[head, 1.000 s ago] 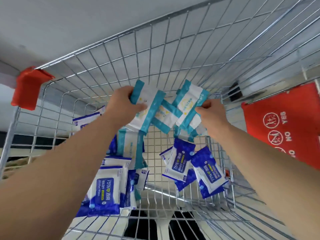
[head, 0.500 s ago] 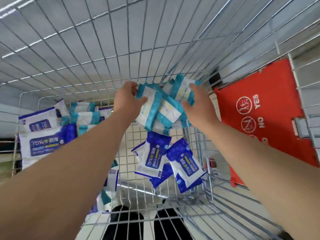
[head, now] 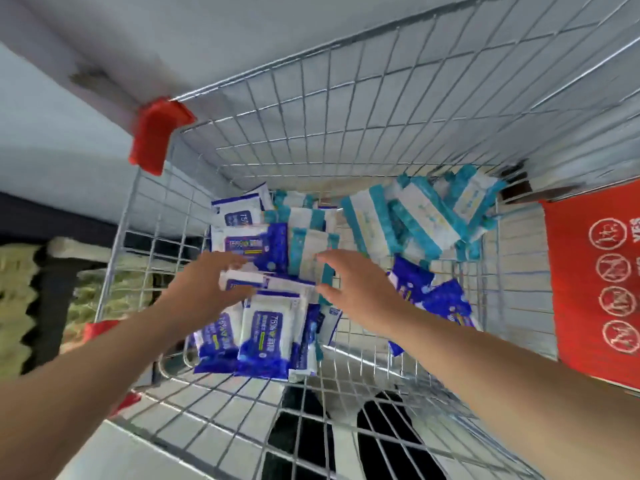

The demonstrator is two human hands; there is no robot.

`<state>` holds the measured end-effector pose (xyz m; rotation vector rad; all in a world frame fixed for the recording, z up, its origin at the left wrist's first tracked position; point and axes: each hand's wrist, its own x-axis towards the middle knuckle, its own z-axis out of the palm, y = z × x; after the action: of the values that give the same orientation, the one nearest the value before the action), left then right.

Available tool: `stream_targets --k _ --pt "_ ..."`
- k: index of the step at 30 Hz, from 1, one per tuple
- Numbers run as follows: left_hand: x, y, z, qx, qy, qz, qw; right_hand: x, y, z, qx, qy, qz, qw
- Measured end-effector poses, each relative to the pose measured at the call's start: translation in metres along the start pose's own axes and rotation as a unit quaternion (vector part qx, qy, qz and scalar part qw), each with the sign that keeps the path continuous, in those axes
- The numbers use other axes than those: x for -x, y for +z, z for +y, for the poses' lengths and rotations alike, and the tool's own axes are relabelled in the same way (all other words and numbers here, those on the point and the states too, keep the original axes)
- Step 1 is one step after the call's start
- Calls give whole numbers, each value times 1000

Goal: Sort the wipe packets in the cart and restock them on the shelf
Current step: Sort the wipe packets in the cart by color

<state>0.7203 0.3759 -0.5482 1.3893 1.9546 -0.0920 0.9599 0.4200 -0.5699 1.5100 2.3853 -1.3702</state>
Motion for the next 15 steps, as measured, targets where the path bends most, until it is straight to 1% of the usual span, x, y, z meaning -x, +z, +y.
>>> stream_targets --k 3,6,8,10,12,15 --pt "10 -3 -29 -61 -22 -40 997 -5 33 -24 -8 -7 -52 999" --pt "7 1 -40 -73 7 -57 996 -14 57 -33 26 7 -44 999" --pt "5 4 -44 -80 25 -67 994 -19 63 -32 48 32 -42 997" --pt "3 5 -45 -107 42 -80 990 -23 64 -30 7 67 -61 996" --pt "-2 5 -45 -110 59 -72 990 -24 61 -27 -38 85 -74 993" --pt "-14 -1 -42 -65 86 -9 994 -26 50 -19 -103 105 -56 987"
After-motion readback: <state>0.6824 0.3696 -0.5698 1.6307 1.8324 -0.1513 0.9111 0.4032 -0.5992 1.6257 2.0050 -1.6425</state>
